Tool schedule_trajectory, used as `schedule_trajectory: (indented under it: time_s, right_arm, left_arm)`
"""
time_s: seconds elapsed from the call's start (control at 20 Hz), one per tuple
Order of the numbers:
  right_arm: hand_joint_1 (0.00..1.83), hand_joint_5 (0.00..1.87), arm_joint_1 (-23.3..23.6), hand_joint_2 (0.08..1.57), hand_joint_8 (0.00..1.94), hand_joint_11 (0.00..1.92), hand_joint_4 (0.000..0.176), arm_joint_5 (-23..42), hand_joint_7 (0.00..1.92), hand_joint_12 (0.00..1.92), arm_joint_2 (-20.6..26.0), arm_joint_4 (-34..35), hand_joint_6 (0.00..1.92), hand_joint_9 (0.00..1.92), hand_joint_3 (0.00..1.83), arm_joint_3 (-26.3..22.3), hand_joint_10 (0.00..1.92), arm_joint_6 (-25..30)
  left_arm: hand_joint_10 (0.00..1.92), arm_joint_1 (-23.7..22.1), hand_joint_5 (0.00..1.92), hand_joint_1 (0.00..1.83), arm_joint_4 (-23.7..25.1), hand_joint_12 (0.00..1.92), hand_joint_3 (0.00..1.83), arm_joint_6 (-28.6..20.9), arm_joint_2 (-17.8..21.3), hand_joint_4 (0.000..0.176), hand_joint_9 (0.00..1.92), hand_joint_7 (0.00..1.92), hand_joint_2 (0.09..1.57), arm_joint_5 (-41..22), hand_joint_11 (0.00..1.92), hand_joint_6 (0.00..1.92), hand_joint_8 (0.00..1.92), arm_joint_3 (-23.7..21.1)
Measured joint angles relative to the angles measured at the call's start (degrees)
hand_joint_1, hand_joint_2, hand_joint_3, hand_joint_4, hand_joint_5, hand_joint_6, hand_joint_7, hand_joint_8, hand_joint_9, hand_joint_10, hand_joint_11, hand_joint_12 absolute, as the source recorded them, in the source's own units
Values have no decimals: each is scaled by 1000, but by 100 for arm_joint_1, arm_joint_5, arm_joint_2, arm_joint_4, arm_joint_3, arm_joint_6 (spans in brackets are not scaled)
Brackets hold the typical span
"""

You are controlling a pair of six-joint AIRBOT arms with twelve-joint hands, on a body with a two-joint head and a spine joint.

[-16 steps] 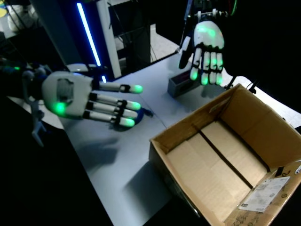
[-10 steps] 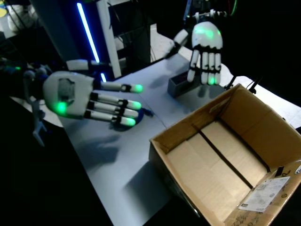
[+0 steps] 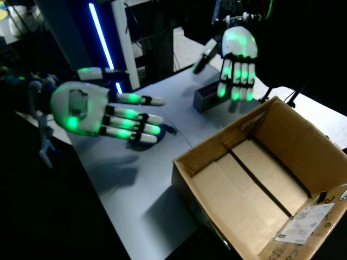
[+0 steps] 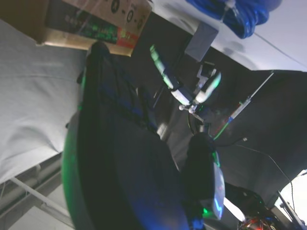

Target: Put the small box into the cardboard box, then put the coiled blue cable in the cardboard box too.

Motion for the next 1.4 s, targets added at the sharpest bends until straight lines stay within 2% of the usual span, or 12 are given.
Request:
schedule_trajectory:
  time_s: [0.05, 0.35, 0.45, 0.5, 0.65, 0.95, 1.0, 1.05, 1.1, 1.3, 1.35, 1.4]
  right_arm:
    - [0, 0, 0, 1177, 0, 0, 176, -4, 0, 0, -7, -4, 0, 0, 16, 0, 0, 0]
    - [0, 0, 0, 1212, 0, 0, 176, 0, 0, 0, -11, -7, 0, 0, 16, 0, 0, 4]
    - [19, 30, 0, 1216, 0, 0, 176, -7, 0, 0, -11, -2, 9, 0, 9, 0, 0, 9]
    - [37, 29, 0, 1222, 0, 0, 176, 0, 0, 0, -11, -4, 6, 0, 7, 0, 0, 9]
    - [29, 41, 0, 1252, 0, 0, 176, 0, 0, 0, -22, -4, 7, 0, 12, 9, 0, 11]
    - [79, 26, 0, 1261, 0, 0, 176, 0, 0, 0, -175, 15, 3, 0, 3, 107, 0, 15]
    - [83, 30, 0, 1263, 0, 0, 176, 2, 0, 0, -212, 20, 4, 0, 3, 142, 0, 15]
    - [77, 29, 0, 1265, 0, 0, 176, -11, 0, 0, -243, 22, 3, 0, 4, 164, 0, 15]
    - [65, 41, 2, 1271, 0, 0, 176, -15, 0, 0, -280, 31, 6, 0, 5, 179, 0, 15]
    - [67, 73, 166, 1309, 0, 0, 176, 33, 0, 0, -304, -48, 9, 0, 11, 225, 0, 22]
    - [68, 72, 166, 1313, 0, 0, 176, 26, 0, 0, -310, -48, 8, 0, 12, 229, 0, 22]
    - [59, 75, 166, 1322, 0, 0, 176, 15, 0, 0, -330, -52, 6, 0, 10, 236, 0, 22]
  left_arm:
    - [1381, -20, 1030, 1366, 24, 1292, 0, -7, -11, 0, 889, 786, 1142, 55, 844, 691, 1164, 4]
    - [1080, -310, 1269, 1272, 144, 1444, 0, -140, 92, 0, 969, 887, 1088, -323, 888, 352, 1235, 22]
    - [775, -577, 1231, 1252, 278, 1440, 0, -284, 289, 0, 1048, 928, 1080, -734, 844, 486, 1131, 24]
    - [1307, -776, 1062, 1366, 352, 1363, 2, -306, 380, 0, 864, 838, 1125, -970, 631, 753, 1100, 57]
    - [1260, -1473, 992, 1367, 413, 1160, 4, -319, 295, 0, 843, 905, 1125, -1137, 581, 929, 1053, 387]
    - [1178, -3521, 949, 1362, 407, 1148, 1, -321, -743, 0, 946, 995, 1105, 120, 762, 964, 905, 1698]
    - [1164, -3639, 954, 1360, 334, 1164, 1, -319, -883, 0, 947, 986, 1106, 219, 762, 978, 909, 1853]
    - [726, -3692, 946, 1239, 289, 1174, 2, -319, -1043, 16, 942, 972, 1122, 369, 744, 1034, 984, 2026]
    - [1120, -3696, 971, 1357, 179, 1206, 0, -315, -1263, 0, 965, 996, 1100, 603, 763, 947, 899, 2264]
    - [1234, -3696, 924, 1349, -260, 1260, 2, -367, -2326, 0, 823, 963, 1133, 1360, 584, 1089, 998, 3248]
    - [790, -3696, 885, 1217, -258, 1220, 0, -415, -2402, 13, 834, 873, 1167, 1412, 613, 1115, 1171, 3333]
    - [331, -3696, 647, 1054, -247, 1175, 0, -538, -2570, 20, 669, 635, 1106, 1543, 439, 460, 277, 3504]
